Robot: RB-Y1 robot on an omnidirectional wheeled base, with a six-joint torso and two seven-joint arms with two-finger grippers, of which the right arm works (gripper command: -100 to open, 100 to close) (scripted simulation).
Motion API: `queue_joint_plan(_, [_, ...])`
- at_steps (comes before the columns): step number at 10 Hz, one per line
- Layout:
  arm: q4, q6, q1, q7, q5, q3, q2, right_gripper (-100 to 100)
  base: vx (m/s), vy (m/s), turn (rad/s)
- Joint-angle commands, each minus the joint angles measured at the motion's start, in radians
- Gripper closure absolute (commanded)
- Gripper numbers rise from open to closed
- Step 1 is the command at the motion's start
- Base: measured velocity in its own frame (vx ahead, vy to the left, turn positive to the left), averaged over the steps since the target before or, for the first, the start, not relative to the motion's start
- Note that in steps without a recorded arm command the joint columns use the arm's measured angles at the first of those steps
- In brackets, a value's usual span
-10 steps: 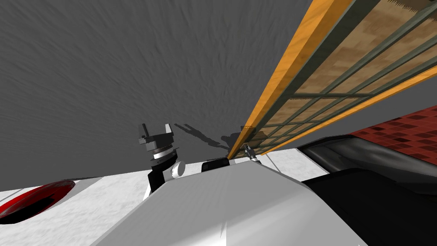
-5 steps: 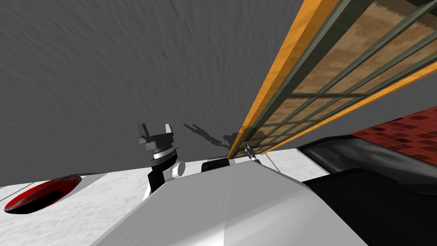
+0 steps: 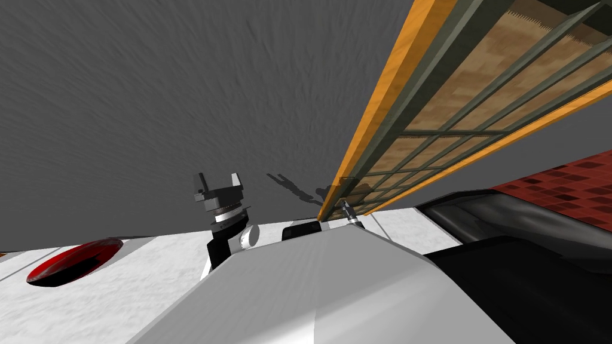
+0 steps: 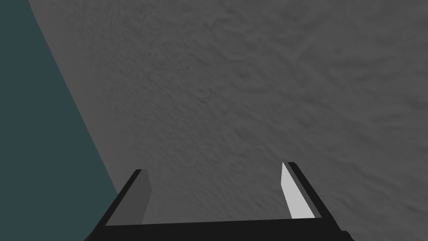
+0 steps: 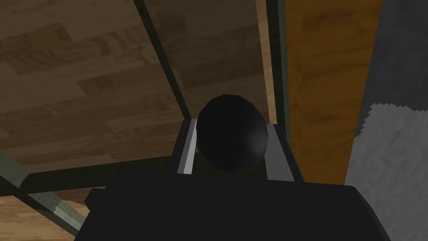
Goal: Pull the door open
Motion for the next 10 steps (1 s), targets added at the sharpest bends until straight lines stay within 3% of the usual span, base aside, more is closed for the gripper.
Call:
queue_joint_plan(1, [0.010, 0.002, -0.008, -0.040, -0.008, 0.011, 0.003, 100, -0.057, -0.001, 0.028])
queue_joint_plan(10, [0.038, 0.020, -0.051, -0.267, -0.068, 0.052, 0.005, 100, -0.053, -0.014, 0.030])
